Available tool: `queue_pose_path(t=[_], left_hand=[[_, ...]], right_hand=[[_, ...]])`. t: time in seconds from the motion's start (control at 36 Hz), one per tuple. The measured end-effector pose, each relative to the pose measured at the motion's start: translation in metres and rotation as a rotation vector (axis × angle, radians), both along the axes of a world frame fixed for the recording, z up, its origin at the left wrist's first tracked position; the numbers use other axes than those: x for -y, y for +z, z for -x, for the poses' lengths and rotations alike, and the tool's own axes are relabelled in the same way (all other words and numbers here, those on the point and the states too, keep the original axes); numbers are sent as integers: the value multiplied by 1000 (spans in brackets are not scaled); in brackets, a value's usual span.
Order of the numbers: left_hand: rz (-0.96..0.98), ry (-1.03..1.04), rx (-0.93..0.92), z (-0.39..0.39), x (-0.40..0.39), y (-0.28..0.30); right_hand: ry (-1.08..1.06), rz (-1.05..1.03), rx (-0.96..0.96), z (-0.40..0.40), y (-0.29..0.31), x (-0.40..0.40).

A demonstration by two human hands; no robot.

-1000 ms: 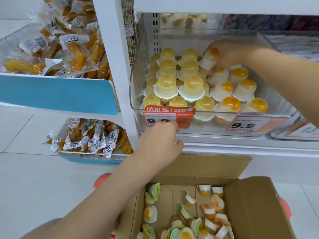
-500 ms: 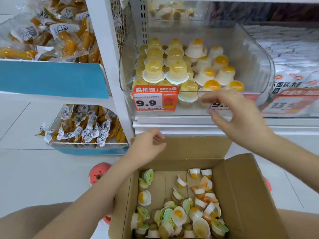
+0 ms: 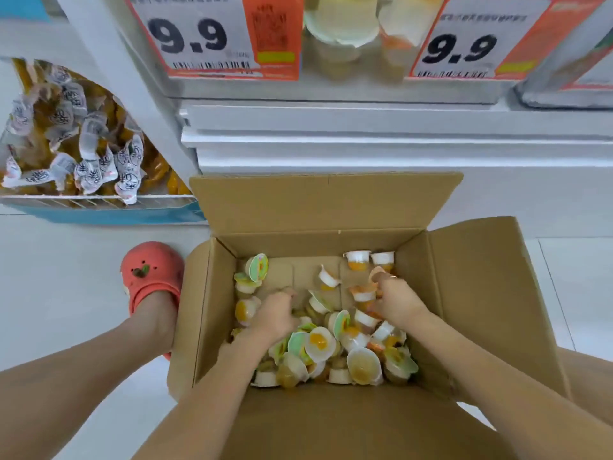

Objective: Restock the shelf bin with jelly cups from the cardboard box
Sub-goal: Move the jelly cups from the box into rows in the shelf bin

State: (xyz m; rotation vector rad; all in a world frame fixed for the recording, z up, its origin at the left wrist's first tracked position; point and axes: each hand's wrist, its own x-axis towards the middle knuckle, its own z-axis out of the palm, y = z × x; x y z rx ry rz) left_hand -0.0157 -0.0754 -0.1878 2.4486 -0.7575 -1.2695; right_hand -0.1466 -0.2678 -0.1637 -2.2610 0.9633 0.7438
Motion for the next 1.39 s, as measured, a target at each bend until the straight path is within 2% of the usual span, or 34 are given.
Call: queue_pose_path(t=[0.11,0.19,0.31,0.47,0.67,0.86,1.06,1.22,1.39], left_hand=[[101,135,-8,3,40,-17],[167,191,-27,4,68,-30],[150,197,4,5,87,-47],[164,141,40,2,88,-58],[309,236,-4,-5,66,-36],[454,205,-66,-27,54,34],[646,169,-31,-36,44,147],[697,69,-66,-36,26,257],[880,147,-257,-26,13,329]], right_hand=[[-126,27,-34,-1,-34,-11],[-325,37,45,-3,-52,-18],[-522,61,133,-11,-67,-27],[-455,-2,87,-20,-76,-28],[-531,-45,378,-6,-44,-20],[-378,-94,519,4,30,-7],[-122,-62,626,-16,150,-8],[43,-69,851,-28,255,-25],[122,-223,1074,-34,304,-32]])
